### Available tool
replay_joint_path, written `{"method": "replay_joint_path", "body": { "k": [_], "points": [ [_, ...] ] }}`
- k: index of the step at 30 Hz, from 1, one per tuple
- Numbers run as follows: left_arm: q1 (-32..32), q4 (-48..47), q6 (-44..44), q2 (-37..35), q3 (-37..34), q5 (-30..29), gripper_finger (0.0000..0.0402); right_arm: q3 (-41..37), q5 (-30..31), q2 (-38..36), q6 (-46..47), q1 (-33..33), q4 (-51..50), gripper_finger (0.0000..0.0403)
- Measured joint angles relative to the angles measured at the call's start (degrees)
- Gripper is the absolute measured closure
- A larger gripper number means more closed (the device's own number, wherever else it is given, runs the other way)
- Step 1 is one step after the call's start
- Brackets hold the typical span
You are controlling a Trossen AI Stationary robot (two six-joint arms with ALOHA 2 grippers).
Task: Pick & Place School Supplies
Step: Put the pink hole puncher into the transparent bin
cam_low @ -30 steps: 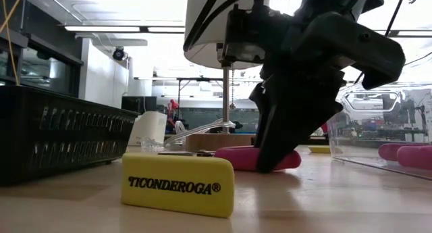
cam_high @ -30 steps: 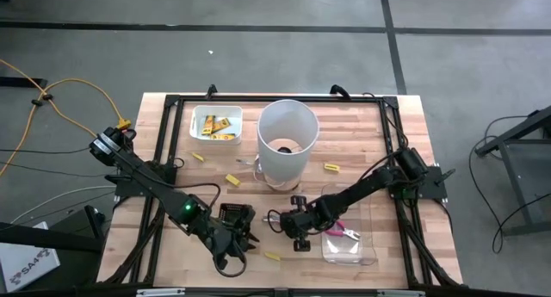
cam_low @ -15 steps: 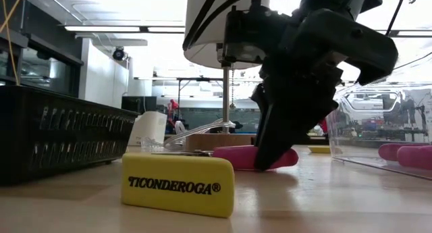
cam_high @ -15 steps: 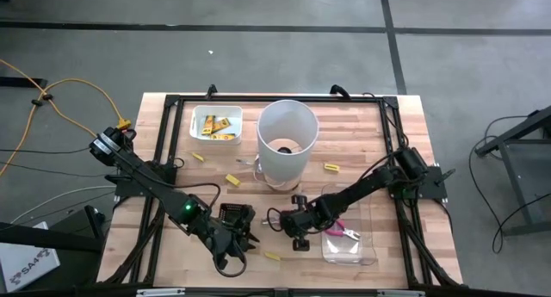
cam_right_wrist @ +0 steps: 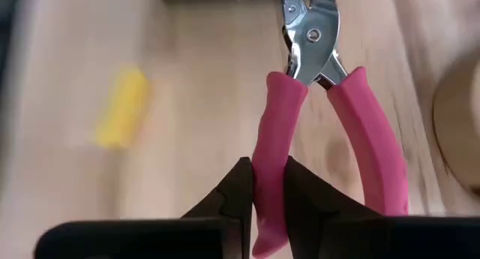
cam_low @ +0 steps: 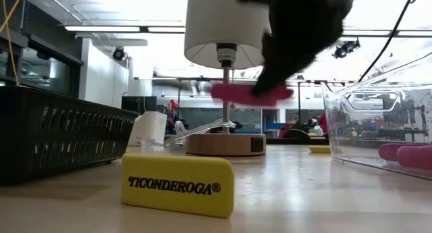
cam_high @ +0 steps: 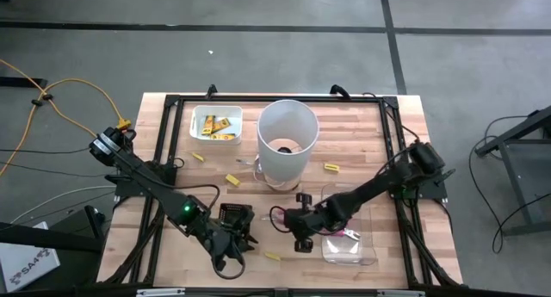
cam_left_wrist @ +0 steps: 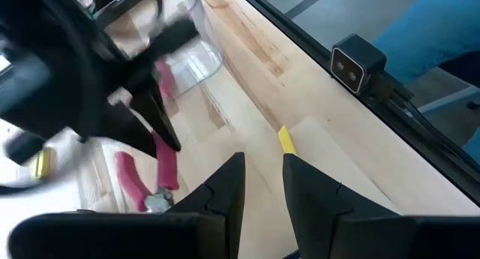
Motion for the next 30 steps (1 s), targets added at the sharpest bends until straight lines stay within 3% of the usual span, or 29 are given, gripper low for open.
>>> {"method": "replay_joint_path", "body": {
  "k": [10,13,23,30],
  "points": [
    [-0.68,-0.04,0.07,0.0,0.0,0.0,0.0315,0.05,7.87,-9.29,5.35,4.09,-3.02,0.0359],
    [-0.77,-0.03,0.07,0.0,0.0,0.04,0.0315,0.02,9.41,-12.54,9.09,5.79,-9.0,0.0359],
    [-0.75,-0.02,0.06,0.0,0.0,0.04,0.0315,0.02,12.8,-17.35,33.24,11.86,-29.7,0.0359],
    [-0.73,-0.06,0.07,0.0,0.0,0.04,0.0315,0.02,14.28,-17.54,48.5,17.51,-35.8,0.0359]
  ]
}}
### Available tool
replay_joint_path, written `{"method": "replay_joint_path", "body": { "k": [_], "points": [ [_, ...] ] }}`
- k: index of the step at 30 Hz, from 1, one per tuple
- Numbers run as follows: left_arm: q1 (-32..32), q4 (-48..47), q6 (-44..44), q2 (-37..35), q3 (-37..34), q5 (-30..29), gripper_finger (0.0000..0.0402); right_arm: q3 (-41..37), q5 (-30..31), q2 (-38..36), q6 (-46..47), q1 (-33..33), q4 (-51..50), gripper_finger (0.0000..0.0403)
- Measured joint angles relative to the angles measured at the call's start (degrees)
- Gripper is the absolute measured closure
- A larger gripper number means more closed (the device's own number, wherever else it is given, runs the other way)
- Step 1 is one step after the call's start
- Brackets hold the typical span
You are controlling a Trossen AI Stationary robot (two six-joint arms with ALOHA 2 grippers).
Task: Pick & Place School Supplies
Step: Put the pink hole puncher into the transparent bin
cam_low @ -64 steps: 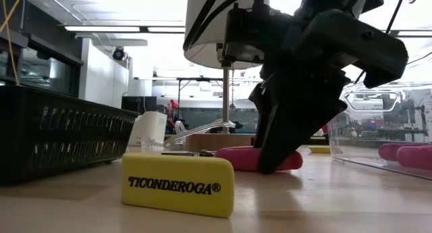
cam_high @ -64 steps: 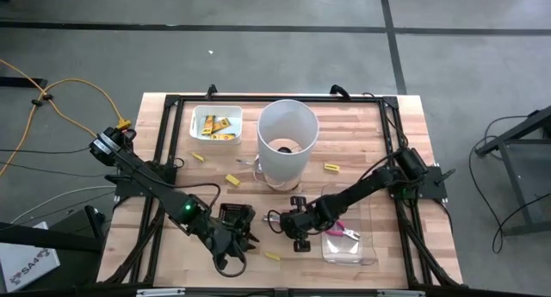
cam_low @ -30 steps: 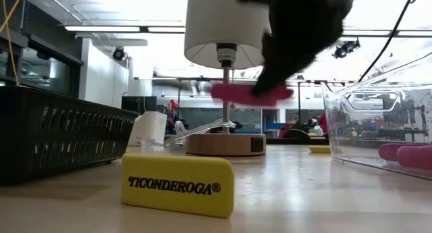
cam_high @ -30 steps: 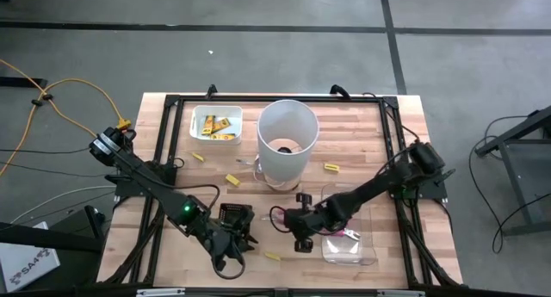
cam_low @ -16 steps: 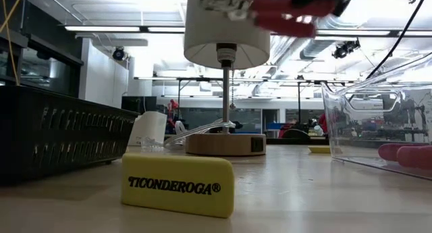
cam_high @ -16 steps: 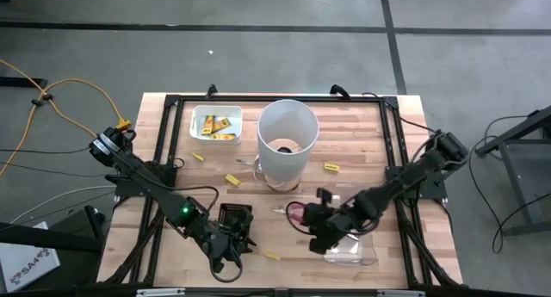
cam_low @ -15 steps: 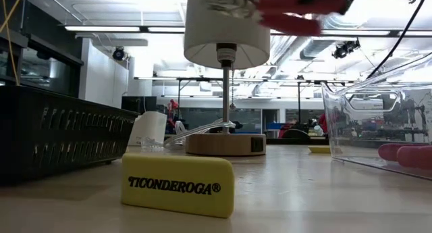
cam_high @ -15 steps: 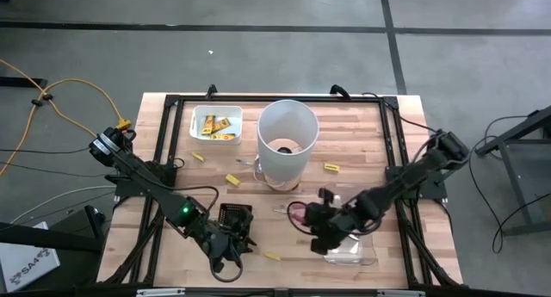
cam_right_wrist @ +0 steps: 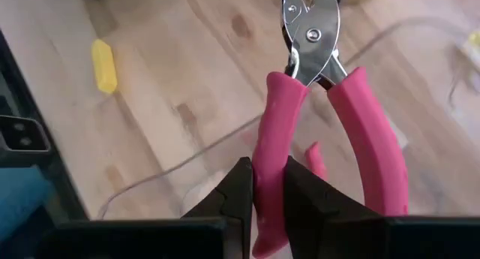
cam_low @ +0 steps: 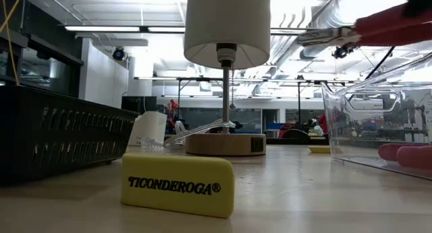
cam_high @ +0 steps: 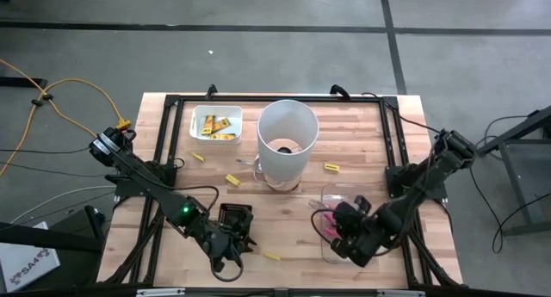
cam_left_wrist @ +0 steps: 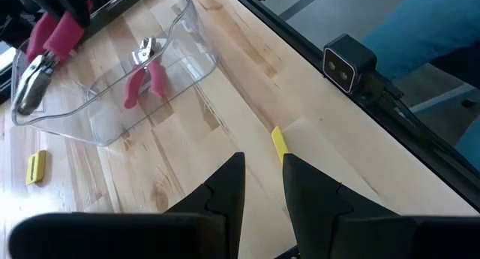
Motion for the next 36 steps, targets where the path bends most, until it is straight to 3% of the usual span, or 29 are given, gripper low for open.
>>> {"method": "replay_joint_path", "body": {
  "k": [10,16,22,36],
  "points": [
    [0.52,0.05,2.37,0.0,0.0,0.02,0.0315,-0.02,3.4,0.39,19.67,8.32,-4.28,0.036],
    [1.42,0.52,3.59,0.0,0.0,0.02,0.0315,-4.33,4.47,0.46,30.0,10.65,-5.37,0.036],
    [1.57,0.89,4.57,0.0,0.0,0.02,0.0315,-10.1,4.18,0.48,30.79,9.74,-1.41,0.036],
    [1.57,1.23,4.55,0.0,0.0,0.04,0.0315,-21.04,-2.8,0.48,28.68,5.93,10.15,0.036]
  ]
}}
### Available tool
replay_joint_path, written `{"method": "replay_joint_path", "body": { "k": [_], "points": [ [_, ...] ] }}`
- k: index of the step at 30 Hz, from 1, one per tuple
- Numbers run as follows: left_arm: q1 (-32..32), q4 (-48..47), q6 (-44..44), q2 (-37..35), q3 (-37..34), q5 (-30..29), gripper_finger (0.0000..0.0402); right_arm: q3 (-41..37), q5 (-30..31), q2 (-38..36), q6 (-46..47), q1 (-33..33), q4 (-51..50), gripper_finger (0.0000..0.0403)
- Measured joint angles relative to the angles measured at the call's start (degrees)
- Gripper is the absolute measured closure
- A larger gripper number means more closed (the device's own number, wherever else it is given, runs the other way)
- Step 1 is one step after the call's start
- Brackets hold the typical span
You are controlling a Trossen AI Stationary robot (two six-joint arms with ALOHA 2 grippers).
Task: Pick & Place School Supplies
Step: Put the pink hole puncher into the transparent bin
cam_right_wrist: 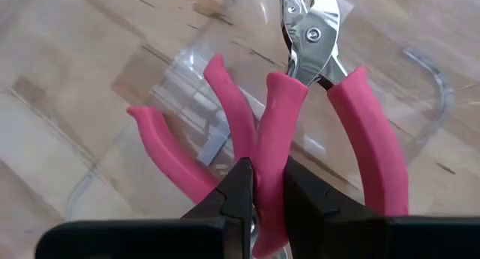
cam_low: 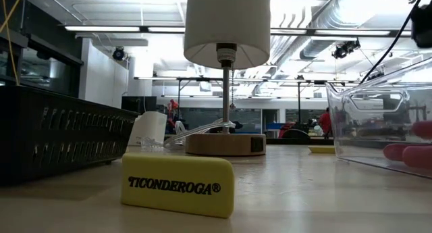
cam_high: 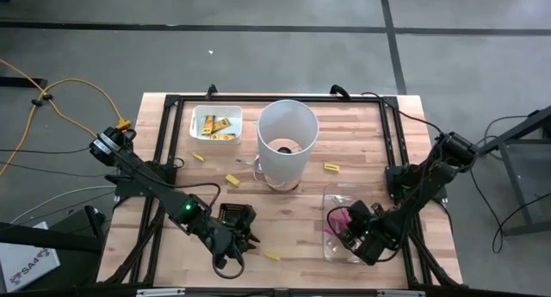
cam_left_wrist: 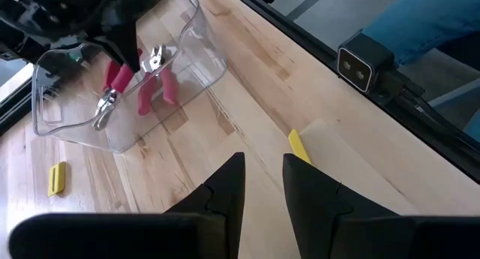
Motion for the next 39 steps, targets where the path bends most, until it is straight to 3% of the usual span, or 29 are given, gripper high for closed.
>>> {"method": "replay_joint_path", "body": {
  "k": [21,39],
  "points": [
    [0.0,0.01,-0.06,0.0,-0.01,0.0,0.0315,-1.13,-0.89,0.02,-1.57,-0.59,2.77,0.0309],
    [-0.02,0.35,-0.24,0.0,0.0,0.0,0.0315,-1.13,-0.76,-2.57,-7.97,-1.08,2.22,0.0306]
  ]
}}
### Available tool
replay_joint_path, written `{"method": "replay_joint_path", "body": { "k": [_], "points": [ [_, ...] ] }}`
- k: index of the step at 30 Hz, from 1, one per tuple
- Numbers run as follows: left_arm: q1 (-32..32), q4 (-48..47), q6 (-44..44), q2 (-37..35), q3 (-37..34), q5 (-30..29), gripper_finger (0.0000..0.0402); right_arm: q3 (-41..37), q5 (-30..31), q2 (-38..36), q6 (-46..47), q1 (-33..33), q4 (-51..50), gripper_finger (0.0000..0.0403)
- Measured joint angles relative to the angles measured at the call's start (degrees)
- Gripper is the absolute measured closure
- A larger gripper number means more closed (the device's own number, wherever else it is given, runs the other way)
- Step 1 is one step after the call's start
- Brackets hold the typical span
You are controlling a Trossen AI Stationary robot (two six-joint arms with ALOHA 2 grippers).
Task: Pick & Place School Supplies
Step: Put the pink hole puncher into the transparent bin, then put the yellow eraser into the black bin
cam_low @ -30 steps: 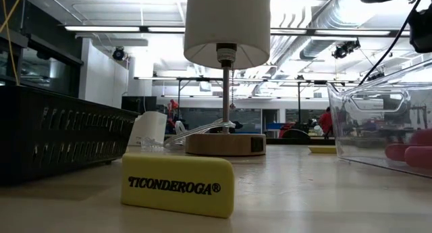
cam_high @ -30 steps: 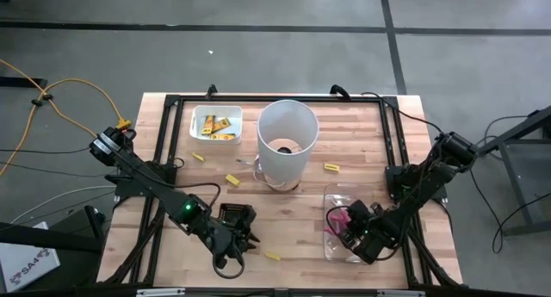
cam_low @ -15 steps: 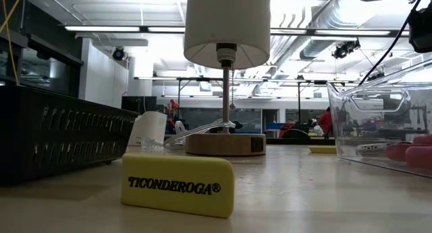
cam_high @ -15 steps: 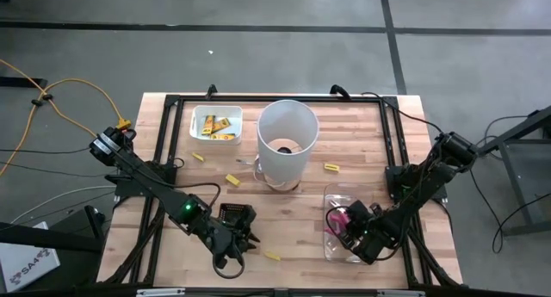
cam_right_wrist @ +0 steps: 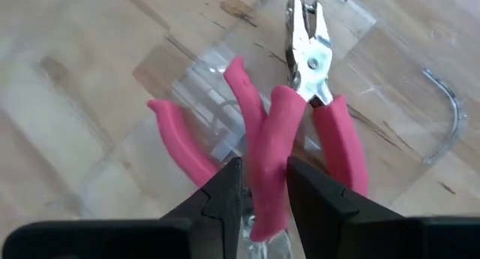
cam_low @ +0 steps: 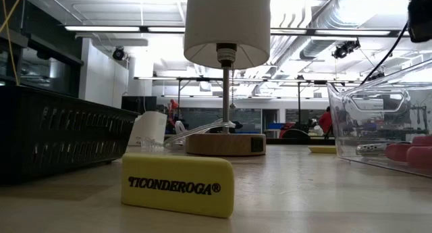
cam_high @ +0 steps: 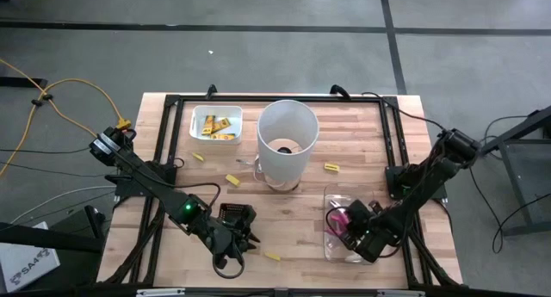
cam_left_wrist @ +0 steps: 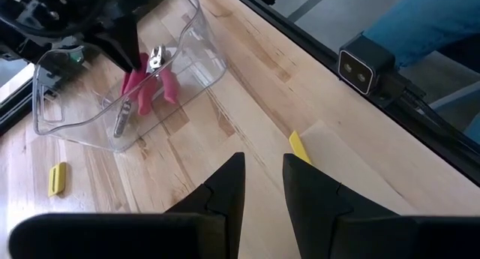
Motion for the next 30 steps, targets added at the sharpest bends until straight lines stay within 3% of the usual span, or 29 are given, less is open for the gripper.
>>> {"method": "replay_joint_path", "body": {
  "k": [17,22,30],
  "points": [
    [-0.13,0.18,0.04,0.0,-0.02,0.0,0.0315,0.0,-5.5,-15.1,-11.53,-6.55,2.38,0.0306],
    [-0.13,0.2,0.02,0.0,-0.02,0.0,0.0315,0.0,-2.99,-18.89,-20.16,-7.99,8.84,0.0306],
    [-0.4,1.57,-1.71,0.0,-0.02,0.0,0.0315,0.02,-2.28,-19.96,-39.62,-10.95,28.54,0.0306]
  ]
}}
